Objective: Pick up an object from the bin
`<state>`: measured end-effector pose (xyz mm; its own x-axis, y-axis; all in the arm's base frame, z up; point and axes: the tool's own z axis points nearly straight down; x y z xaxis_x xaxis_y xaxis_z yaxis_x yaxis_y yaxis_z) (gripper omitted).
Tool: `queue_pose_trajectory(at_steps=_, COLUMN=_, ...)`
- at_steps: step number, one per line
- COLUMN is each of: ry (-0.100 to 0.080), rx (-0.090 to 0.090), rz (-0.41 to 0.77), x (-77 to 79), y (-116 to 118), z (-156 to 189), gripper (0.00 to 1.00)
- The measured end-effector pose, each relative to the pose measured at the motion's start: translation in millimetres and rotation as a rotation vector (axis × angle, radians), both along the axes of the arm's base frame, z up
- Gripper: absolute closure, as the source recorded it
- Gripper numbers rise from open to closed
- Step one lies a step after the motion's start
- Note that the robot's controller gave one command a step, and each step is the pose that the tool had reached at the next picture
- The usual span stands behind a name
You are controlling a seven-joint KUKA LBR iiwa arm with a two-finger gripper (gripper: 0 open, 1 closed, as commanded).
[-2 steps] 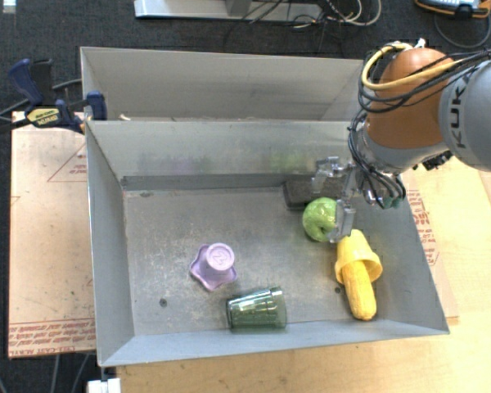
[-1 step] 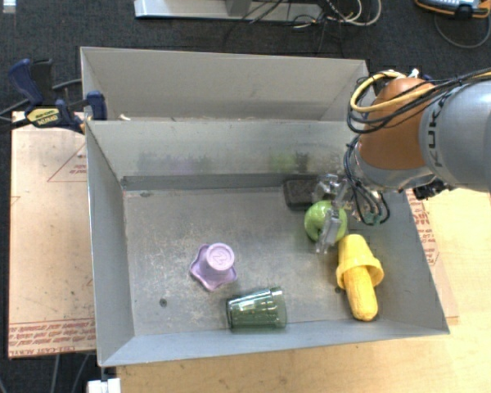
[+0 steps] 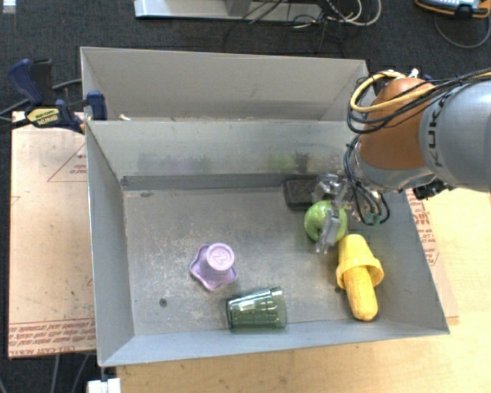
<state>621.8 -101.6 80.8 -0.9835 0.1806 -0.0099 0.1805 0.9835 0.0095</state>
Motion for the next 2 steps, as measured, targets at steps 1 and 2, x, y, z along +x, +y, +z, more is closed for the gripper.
queue_pose_trajectory(at_steps=1, ry=0.000, rx=0.000, rz=0.000, x=0.0, y=0.0, z=0.0, gripper=1.00)
queue_pose_trajectory(at_steps=2, ry=0.000, rx=-0.001, rz=0.000, x=0.0, y=0.0, z=0.0, gripper=1.00)
